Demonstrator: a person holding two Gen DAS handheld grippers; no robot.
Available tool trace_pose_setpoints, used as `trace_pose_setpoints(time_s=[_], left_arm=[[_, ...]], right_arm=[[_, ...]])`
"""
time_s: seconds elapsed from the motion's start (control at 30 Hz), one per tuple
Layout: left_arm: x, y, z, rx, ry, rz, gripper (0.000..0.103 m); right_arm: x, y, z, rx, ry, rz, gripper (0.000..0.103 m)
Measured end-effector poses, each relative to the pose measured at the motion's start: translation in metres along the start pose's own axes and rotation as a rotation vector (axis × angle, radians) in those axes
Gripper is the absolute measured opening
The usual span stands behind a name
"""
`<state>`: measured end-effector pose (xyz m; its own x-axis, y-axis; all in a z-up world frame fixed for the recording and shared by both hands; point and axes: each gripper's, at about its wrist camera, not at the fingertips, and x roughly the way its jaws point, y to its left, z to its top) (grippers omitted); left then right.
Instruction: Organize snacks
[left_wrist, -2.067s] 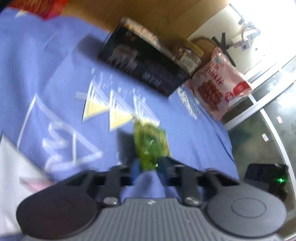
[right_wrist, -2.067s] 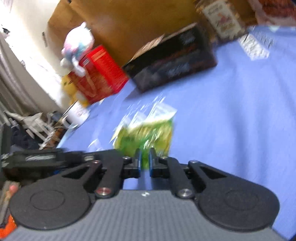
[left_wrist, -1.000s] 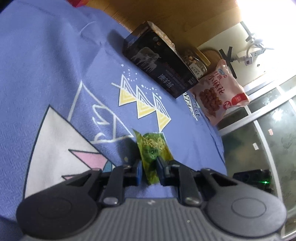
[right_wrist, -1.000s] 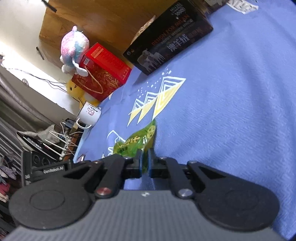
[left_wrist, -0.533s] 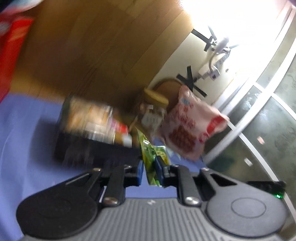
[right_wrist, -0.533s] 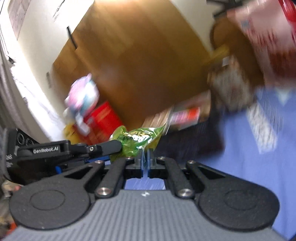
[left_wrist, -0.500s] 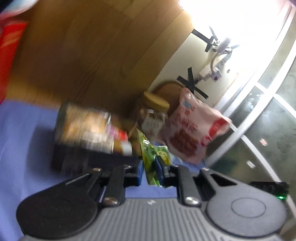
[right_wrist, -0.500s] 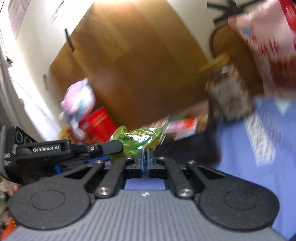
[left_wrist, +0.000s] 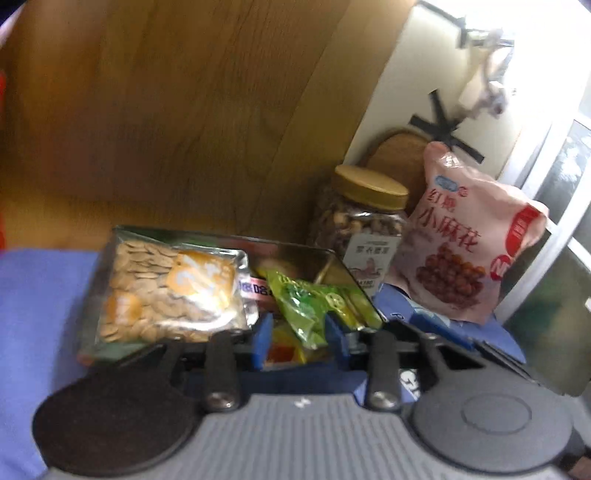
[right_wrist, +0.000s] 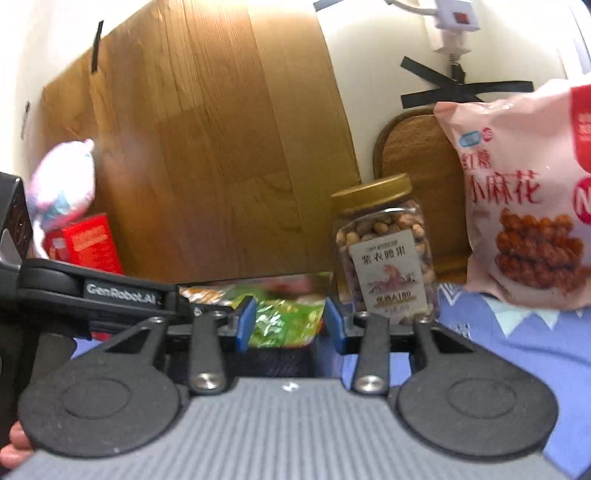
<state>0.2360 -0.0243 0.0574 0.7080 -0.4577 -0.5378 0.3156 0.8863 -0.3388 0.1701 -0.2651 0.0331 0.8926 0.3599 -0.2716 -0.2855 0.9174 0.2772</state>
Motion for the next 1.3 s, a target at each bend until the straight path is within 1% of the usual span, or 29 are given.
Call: trace_pose_setpoints(time_s=[0.03,0.07,0.13,0.17,0.2,0.27,0.3,0.37,0.47,0.5,0.53,0.6,0.67,0.7,0.77,0.83,0.97,1.03,1.1,1.17,1.3], left_arm=[[-0.014,-0.005,-0.008,0.022,-0.030,0.017,0.042],[-0.024,-0.009,-0.011,0.035,-0.045,0.021,0.042],[-0.048,-0.015,-0.032,0.045,-0.053,0.017,0.042],[-0.056,-0.014,-0.038,0.043,-0.047,0.022,0.042],[-0.065,-0.015,-0.053,0.042,-0.035,0.038,0.042],[-0.075,-0.017,-0.072,0.043,-0.006,0.081,0.042],[-0.080,-0.018,-0.087,0.049,0.014,0.116,0.042],[-0.085,-0.018,-0.105,0.052,0.050,0.164,0.042],[-0.093,-0.014,-0.133,0.023,0.090,0.211,0.042],[-0.097,-0.012,-0.141,0.007,0.088,0.221,0.042],[-0.101,-0.014,-0.146,0.008,0.071,0.237,0.045],[-0.114,-0.017,-0.158,0.031,0.054,0.272,0.045],[-0.120,-0.022,-0.166,0.049,0.050,0.293,0.049],[-0.124,-0.025,-0.171,0.056,0.051,0.301,0.050],[-0.130,-0.032,-0.180,0.076,0.044,0.320,0.054],[-0.136,-0.040,-0.189,0.106,0.035,0.343,0.057],[-0.138,-0.053,-0.203,0.179,0.007,0.386,0.060],[-0.138,-0.053,-0.204,0.178,-0.004,0.385,0.060],[-0.139,-0.051,-0.204,0.174,-0.007,0.387,0.064],[-0.139,-0.049,-0.203,0.165,-0.006,0.391,0.068],[-0.138,-0.049,-0.203,0.168,-0.006,0.390,0.070]], right_arm=[[-0.010,0.002,-0.003,0.018,0.005,0.016,0.045],[-0.019,0.004,-0.007,0.036,0.016,0.031,0.045],[-0.037,0.008,-0.017,0.071,0.047,0.055,0.045],[-0.046,0.011,-0.022,0.087,0.059,0.063,0.045],[-0.054,0.014,-0.029,0.100,0.075,0.072,0.045],[-0.068,0.023,-0.043,0.109,0.116,0.083,0.045],[-0.073,0.028,-0.050,0.107,0.138,0.085,0.045],[-0.083,0.038,-0.065,0.092,0.188,0.089,0.045],[-0.094,0.056,-0.082,0.083,0.253,0.090,0.045],[-0.101,0.060,-0.089,0.090,0.267,0.094,0.045],[-0.108,0.064,-0.094,0.094,0.274,0.094,0.045],[-0.123,0.068,-0.106,0.109,0.287,0.088,0.045],[-0.135,0.070,-0.119,0.130,0.305,0.094,0.046],[-0.145,0.073,-0.126,0.133,0.282,0.096,0.047],[-0.159,0.081,-0.134,0.099,0.261,0.082,0.048],[-0.167,0.088,-0.136,0.078,0.261,0.075,0.050],[-0.173,0.081,-0.138,0.155,0.264,0.081,0.050],[-0.176,0.076,-0.139,0.206,0.268,0.089,0.050],[-0.181,0.074,-0.141,0.233,0.271,0.084,0.050],[-0.185,0.074,-0.142,0.237,0.273,0.074,0.050],[-0.191,0.073,-0.145,0.246,0.270,0.069,0.050]])
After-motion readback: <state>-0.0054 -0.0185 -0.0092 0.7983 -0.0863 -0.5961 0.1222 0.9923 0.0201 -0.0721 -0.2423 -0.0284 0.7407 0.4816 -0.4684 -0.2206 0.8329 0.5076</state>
